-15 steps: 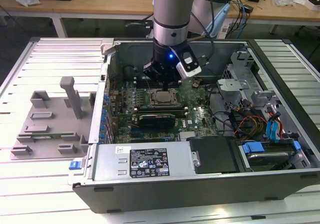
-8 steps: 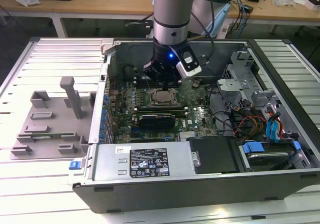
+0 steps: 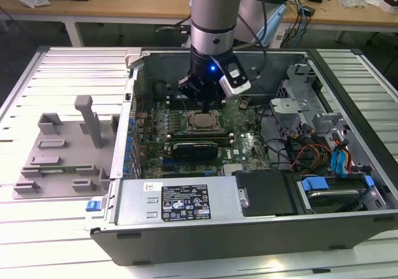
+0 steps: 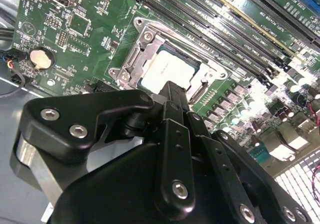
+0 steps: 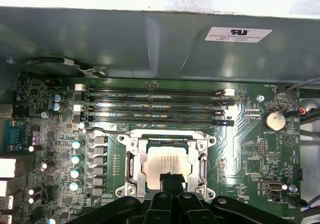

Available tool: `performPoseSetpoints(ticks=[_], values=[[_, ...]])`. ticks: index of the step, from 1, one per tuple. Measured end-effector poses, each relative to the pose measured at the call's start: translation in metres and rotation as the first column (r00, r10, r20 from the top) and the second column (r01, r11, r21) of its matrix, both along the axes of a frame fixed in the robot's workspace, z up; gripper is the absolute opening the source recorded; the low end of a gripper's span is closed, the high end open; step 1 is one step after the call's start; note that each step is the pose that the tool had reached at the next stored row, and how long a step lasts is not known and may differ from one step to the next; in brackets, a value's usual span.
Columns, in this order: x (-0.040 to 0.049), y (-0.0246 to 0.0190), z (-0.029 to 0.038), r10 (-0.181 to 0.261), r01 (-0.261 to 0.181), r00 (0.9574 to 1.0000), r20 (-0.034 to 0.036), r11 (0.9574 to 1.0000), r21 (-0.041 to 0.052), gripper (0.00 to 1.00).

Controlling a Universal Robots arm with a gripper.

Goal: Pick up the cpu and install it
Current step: 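Install the first cpu locking lever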

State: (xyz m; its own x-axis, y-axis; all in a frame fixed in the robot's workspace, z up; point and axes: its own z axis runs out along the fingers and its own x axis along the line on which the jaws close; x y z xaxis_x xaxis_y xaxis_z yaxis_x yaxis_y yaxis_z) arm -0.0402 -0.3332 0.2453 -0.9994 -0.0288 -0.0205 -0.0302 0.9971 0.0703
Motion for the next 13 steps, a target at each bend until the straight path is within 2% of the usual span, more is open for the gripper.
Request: performPoseSetpoints(ticks=[1,2,3,5,9,13], values=[[0.0,0.0,0.0047,0.0,0.0,1.0,0.0001,1.0,0.0002,0.11],[0.0,0.0,0.0127,0.0,0.0,1.0,0.0002,1.0,0.0003,0.11],[0.0,0.0,0.016,0.0,0.0,1.0,0.0002,1.0,0.0004,0.11],[-0.0007,0.0001,0.0162,0.0,0.0,1.0,0.0001,1.0,0.0002,0.11],[-0.0093,0.0,0.0162,0.0,0.0,1.0,0.0001,1.0,0.0002,0.11],[-0.0276,0.0,0.0162,0.0,0.0,1.0,0.0001,1.0,0.0002,0.11]])
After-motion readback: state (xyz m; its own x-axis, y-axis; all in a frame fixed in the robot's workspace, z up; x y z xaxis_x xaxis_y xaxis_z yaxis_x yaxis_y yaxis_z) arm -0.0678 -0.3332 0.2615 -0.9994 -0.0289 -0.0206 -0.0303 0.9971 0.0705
